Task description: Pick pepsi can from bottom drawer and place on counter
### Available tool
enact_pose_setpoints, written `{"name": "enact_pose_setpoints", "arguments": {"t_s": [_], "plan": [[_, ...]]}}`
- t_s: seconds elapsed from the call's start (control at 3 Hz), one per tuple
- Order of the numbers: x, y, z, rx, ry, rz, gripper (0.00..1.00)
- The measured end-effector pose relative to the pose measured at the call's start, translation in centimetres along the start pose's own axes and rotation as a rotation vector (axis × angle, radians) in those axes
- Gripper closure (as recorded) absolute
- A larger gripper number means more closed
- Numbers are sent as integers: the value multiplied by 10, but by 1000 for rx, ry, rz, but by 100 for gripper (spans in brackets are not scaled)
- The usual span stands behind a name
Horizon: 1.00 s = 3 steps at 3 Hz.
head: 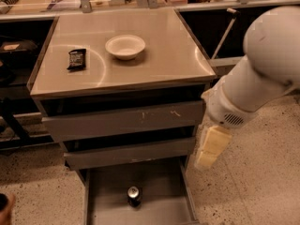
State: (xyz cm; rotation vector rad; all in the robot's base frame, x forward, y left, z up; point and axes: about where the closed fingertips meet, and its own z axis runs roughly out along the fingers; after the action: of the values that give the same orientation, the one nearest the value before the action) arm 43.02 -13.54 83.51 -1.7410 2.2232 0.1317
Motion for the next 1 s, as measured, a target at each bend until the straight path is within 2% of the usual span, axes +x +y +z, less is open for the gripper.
{"name": "enact_pose_setpoints", "arguments": {"t_s": [0.33,0.67,1.0], "plan": [[-2,21,71,-90,2,41,0],[-2,21,71,-90,2,41,0],[-4,26,109,-105,-17,43,0]]}}
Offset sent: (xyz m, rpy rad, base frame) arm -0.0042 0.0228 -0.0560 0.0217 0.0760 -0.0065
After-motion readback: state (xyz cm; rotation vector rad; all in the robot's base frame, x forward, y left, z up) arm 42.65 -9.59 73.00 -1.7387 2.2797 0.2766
